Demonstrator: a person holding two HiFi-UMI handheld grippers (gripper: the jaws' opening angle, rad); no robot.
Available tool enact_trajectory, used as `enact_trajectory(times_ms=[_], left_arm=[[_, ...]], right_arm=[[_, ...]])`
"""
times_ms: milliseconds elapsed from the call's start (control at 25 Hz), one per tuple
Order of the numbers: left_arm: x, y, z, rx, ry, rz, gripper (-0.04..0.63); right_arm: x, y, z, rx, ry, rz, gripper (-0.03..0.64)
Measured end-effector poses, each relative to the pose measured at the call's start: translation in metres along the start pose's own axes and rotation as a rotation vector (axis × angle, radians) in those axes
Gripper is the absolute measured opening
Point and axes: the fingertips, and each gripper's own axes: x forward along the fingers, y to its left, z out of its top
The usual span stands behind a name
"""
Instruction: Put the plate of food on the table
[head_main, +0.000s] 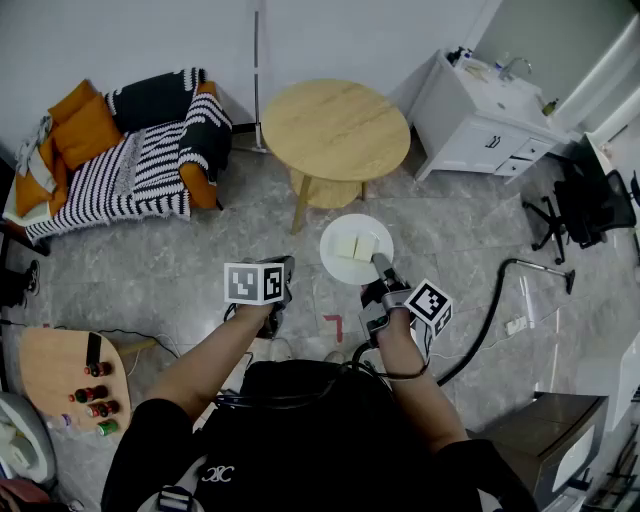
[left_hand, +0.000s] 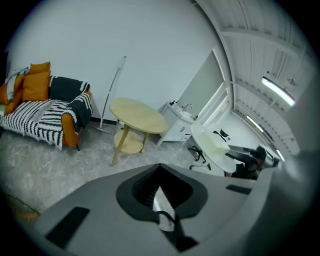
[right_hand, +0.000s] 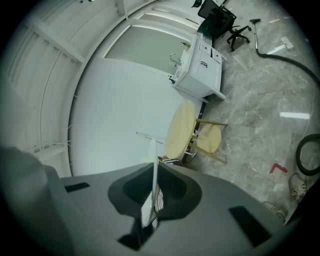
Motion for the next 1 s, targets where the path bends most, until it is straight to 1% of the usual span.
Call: enact_trajectory(times_ms=[200, 400, 520, 720, 880, 1000], left_arm=[[0.002, 0.005, -0.002, 0.080, 0.020, 0.058, 0.005], [0.005, 0.003, -0.006, 0.109, 0.018, 0.068, 0.005], [0.007, 0.005, -0.010, 0.138, 0.030, 0.095, 0.005], [0.008, 0.005, -0.009, 0.143, 0.038, 0.115, 0.005], [0.011, 0.003, -0.007, 0.143, 0.024, 0.105, 0.005], [0.012, 0.002, -0.006, 0.149, 0.025, 0.113, 0.005]], right_arm=[[0.002, -0.003, -0.002, 0.009, -0.001, -0.004, 0.025], [0.002, -0.004, -0.007, 0.003, 0.006, 0.006, 0.025], [0.001, -0.004, -0.007, 0.005, 0.008, 0.011, 0.025], [-0.001, -0.003, -0.005, 0.005, 0.009, 0.015, 0.025], [-0.003, -0.001, -0.005, -0.006, 0.009, 0.028, 0.025], [-0.004, -0.003, -0.003, -0.006, 0.010, 0.025, 0.025]])
